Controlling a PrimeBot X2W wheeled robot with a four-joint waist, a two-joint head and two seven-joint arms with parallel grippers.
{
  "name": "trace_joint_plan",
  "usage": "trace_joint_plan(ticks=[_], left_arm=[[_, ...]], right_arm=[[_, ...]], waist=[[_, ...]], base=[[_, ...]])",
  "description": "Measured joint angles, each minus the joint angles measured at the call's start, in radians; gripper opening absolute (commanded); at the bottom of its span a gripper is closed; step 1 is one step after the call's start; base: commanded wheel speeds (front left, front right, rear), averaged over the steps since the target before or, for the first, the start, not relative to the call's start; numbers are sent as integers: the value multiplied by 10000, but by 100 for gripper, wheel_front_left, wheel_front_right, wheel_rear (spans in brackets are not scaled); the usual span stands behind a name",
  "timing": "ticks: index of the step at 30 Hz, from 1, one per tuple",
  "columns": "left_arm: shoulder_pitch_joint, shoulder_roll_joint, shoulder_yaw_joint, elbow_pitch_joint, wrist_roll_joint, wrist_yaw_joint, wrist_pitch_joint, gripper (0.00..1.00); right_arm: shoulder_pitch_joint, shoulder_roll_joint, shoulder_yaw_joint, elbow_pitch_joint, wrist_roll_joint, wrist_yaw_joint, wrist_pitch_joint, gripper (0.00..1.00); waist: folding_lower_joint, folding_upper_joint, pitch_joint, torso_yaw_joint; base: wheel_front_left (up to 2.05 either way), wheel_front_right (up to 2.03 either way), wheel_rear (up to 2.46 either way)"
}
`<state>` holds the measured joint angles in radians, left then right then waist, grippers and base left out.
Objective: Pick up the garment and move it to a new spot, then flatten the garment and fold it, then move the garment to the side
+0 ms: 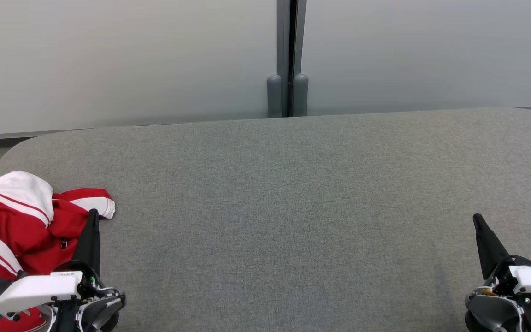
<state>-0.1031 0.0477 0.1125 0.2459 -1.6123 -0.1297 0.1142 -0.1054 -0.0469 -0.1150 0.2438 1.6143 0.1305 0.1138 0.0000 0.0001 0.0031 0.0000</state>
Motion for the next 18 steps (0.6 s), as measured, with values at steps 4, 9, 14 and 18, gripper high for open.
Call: trace_joint_plan(ticks=[4, 9, 14, 18], left_arm=[[0, 0, 0, 0, 0, 0, 0, 0], [0, 0, 0, 0, 0, 0, 0, 0], [0, 0, 0, 0, 0, 0, 0, 0], [0, 0, 0, 0, 0, 0, 0, 0]], right_arm=[[0, 0, 0, 0, 0, 2, 0, 0], [0, 0, 0, 0, 0, 2, 0, 0], [0, 0, 0, 0, 0, 2, 0, 0], [-1, 0, 0, 0, 0, 2, 0, 0]], waist=[[0, 0, 0, 0], [0, 0, 0, 0], [0, 0, 0, 0], [0, -1, 0, 0]], base=[[0, 0, 0], [0, 0, 0], [0, 0, 0], [0, 0, 0]])
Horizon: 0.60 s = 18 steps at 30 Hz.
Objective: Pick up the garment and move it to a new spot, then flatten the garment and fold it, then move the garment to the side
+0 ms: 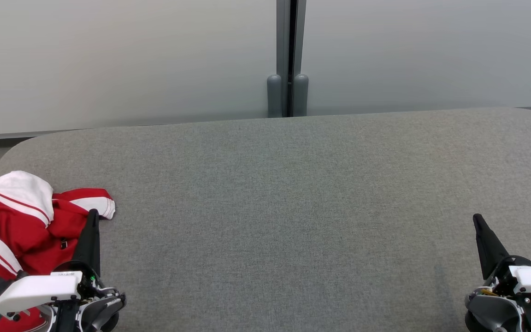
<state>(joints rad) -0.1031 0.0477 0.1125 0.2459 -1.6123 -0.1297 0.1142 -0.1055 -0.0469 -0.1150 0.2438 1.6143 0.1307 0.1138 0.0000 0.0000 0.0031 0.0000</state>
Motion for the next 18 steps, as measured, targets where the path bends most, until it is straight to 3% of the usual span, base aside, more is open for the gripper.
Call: trace_joint_plan(ticks=[6, 7, 18], left_arm=[[0, 0, 0, 0, 0, 0, 0, 0], [0, 0, 0, 2, 0, 0, 0, 100], [581, -201, -240, 334, 12, 6, -301, 100]], right_arm=[[0, 0, 0, 0, 0, 0, 0, 0], [0, 0, 0, 0, 0, 0, 0, 100], [473, 199, 265, 270, 31, -15, -226, 100]], waist=[[0, 0, 0, 0], [0, 0, 0, 0], [0, 0, 11, 14]], base=[[0, 0, 0], [0, 0, 0], [0, 0, 0]])
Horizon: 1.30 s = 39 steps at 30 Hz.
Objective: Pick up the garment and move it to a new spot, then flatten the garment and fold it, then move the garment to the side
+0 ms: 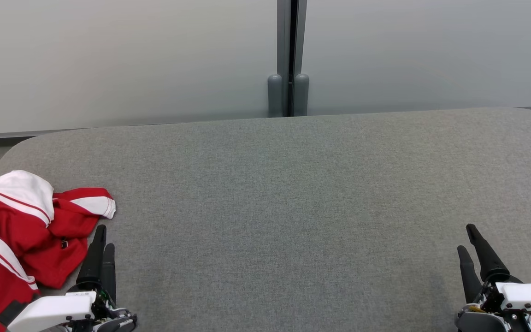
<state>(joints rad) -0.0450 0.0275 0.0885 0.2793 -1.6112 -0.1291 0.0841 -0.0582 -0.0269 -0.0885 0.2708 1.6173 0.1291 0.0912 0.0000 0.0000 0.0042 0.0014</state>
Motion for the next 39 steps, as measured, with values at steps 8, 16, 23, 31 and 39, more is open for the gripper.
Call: trace_joint_plan(ticks=[8, 16, 23, 31, 39], left_arm=[[-34, 13, -138, -382, 435, 0, -395, 100], [-48, 40, -238, -798, 1703, 0, -779, 100], [-61, 50, -238, -892, 2725, -2, -1016, 100], [-164, 77, -341, -1101, 4537, 115, -1302, 100], [-206, 100, -642, -1275, 6449, 472, -1565, 100]], right_arm=[[-154, -17, 349, -389, -90, 0, -349, 100], [-361, -165, 817, -754, -821, 0, -828, 100], [-453, -217, 1026, -924, -1906, 0, -1039, 100], [-560, -240, 1258, -991, -3545, 0, -1360, 100], [-748, -318, 1574, -1127, -5229, 0, -1630, 100]], waist=[[0, 0, 25, 9], [0, 0, 71, 20], [0, 0, 97, 32], [0, 0, 127, 57], [0, 0, 175, 93]], base=[[0, 0, 0], [0, 0, 0], [0, 0, 0], [0, 0, 0], [0, 0, 0]])
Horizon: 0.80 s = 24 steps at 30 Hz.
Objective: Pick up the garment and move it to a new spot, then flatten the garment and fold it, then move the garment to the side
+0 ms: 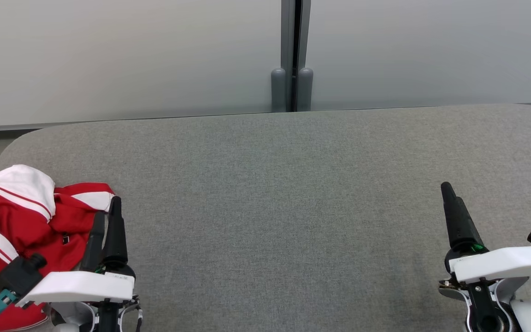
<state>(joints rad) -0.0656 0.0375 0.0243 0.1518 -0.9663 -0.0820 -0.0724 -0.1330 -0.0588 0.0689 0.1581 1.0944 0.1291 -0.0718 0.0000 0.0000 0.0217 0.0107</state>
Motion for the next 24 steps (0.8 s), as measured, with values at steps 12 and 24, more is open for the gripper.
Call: trace_joint_plan(ticks=[12, 24], left_arm=[[-21, 23, -345, -196, 2370, 495, -370, 100], [-30, 40, -721, -244, 4429, 836, -708, 100]], right_arm=[[-218, -146, 313, 12, -2865, 2, -359, 100], [-316, -155, 593, 132, -5120, 2, -700, 100]], waist=[[0, 0, 47, 44], [0, 0, 23, 121]], base=[[0, 0, 0], [0, 0, 0]])
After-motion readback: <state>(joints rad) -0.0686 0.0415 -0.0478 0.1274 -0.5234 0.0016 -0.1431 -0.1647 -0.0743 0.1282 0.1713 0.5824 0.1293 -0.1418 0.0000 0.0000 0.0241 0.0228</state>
